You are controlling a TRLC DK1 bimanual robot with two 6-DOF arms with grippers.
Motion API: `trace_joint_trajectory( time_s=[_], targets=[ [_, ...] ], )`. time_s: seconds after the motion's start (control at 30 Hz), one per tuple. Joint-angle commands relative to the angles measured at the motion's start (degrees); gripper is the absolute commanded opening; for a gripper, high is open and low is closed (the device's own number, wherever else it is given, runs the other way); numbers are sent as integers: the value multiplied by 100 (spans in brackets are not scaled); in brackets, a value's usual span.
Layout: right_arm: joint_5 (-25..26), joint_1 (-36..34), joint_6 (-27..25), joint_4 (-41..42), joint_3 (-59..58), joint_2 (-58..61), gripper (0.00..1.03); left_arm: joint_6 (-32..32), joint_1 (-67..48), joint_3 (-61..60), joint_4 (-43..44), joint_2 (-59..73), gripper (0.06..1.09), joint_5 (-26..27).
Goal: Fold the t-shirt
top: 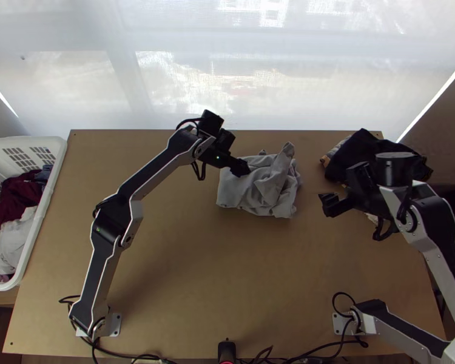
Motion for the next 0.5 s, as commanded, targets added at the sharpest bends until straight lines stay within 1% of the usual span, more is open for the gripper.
trace_joint_trajectory(
  time_s=[0.0,0.1,0.2,0.33,0.47],
  targets=[
    [9,683,-82,883,91,1002,98,99,70,-97,-159,275,104,4],
    [0,920,-170,1358,319,1661,98,142,53,-141,-168,354,104,-13],
    [0,1158,-179,1639,776,2417,98,169,61,-176,-212,451,104,-66],
    [0,1500,-223,1885,1418,3392,98,222,88,-317,-238,468,104,-163],
    [0,1826,-293,1929,2051,4280,98,266,105,-449,-247,424,104,-295]
  ],
)
